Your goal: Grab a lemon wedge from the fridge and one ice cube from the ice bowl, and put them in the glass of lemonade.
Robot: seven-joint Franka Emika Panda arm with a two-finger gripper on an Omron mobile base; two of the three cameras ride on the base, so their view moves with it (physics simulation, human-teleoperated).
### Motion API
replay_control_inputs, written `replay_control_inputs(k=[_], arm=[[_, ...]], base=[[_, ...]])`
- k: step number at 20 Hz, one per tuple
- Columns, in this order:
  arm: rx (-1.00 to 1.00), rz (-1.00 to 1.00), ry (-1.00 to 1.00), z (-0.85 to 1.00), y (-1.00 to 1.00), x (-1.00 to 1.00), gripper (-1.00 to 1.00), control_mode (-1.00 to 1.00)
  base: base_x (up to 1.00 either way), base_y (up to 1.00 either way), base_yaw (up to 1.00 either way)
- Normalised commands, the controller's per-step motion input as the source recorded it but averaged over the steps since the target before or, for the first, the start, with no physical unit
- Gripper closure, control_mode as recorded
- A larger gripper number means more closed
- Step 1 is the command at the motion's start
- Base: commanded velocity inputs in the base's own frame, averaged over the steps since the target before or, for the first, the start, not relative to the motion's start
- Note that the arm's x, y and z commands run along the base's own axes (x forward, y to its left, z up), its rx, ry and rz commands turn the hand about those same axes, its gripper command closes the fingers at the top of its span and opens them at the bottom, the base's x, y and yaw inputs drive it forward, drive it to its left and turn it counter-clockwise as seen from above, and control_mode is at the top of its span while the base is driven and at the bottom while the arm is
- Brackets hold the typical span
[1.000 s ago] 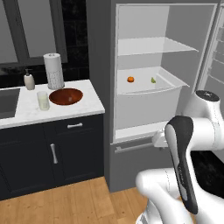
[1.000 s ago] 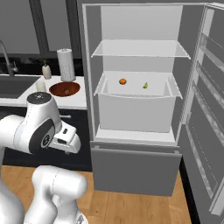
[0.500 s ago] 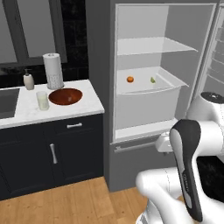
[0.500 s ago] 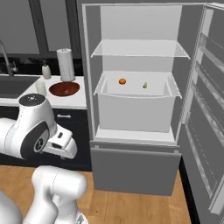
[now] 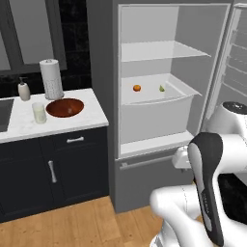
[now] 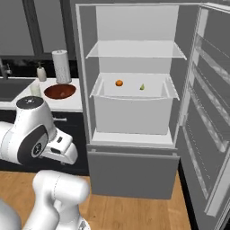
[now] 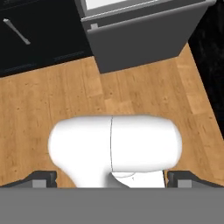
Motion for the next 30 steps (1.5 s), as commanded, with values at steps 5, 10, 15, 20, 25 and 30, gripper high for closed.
replay_control_inputs(k=[5,10,15,20,25,30], arm=[[0.0,0.0,0.0,0.0,0.0,0.0,-1.0,1.0],[0.0,0.0,0.0,0.0,0.0,0.0,-1.0,1.0],[0.0,0.0,0.0,0.0,0.0,0.0,-1.0,1.0],[0.0,0.0,0.0,0.0,0.0,0.0,-1.0,1.0],[0.0,0.0,0.0,0.0,0.0,0.0,-1.0,1.0],[0.0,0.0,0.0,0.0,0.0,0.0,-1.0,-1.0]], base=[[0.59,-0.69,0.0],[0.7,-0.71,0.0],[0.99,-0.08,0.0],[1.0,0.33,-0.05],[0.45,0.03,-0.05],[0.04,0.0,-0.01]])
